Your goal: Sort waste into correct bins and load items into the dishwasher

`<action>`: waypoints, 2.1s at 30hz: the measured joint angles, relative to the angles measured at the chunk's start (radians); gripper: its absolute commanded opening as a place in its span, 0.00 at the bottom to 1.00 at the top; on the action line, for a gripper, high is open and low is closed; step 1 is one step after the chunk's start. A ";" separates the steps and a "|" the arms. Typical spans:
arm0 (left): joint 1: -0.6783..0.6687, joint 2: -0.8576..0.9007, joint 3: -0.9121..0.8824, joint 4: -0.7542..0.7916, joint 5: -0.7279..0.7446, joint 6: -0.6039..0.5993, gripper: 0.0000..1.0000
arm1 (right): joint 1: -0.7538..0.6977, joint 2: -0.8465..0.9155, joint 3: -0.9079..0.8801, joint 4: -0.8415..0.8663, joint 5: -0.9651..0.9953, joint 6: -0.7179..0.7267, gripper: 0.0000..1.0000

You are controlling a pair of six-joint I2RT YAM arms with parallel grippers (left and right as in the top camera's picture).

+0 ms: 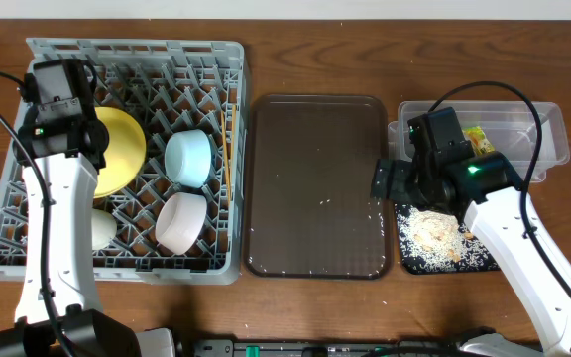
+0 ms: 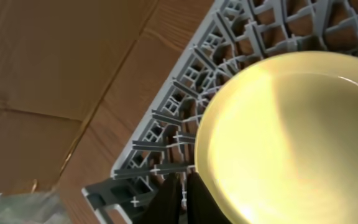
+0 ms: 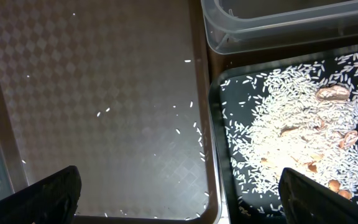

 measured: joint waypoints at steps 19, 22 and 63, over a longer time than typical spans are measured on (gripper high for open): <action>0.470 -0.026 0.000 -0.033 0.689 -0.233 0.68 | 0.000 0.000 0.000 -0.004 0.000 0.000 0.99; 0.586 0.029 0.000 -0.045 0.907 -0.238 0.67 | 0.000 0.000 0.000 0.000 0.000 0.000 0.99; 0.494 0.348 0.000 0.078 1.224 -0.039 0.33 | 0.000 0.000 0.000 0.017 0.000 0.000 0.99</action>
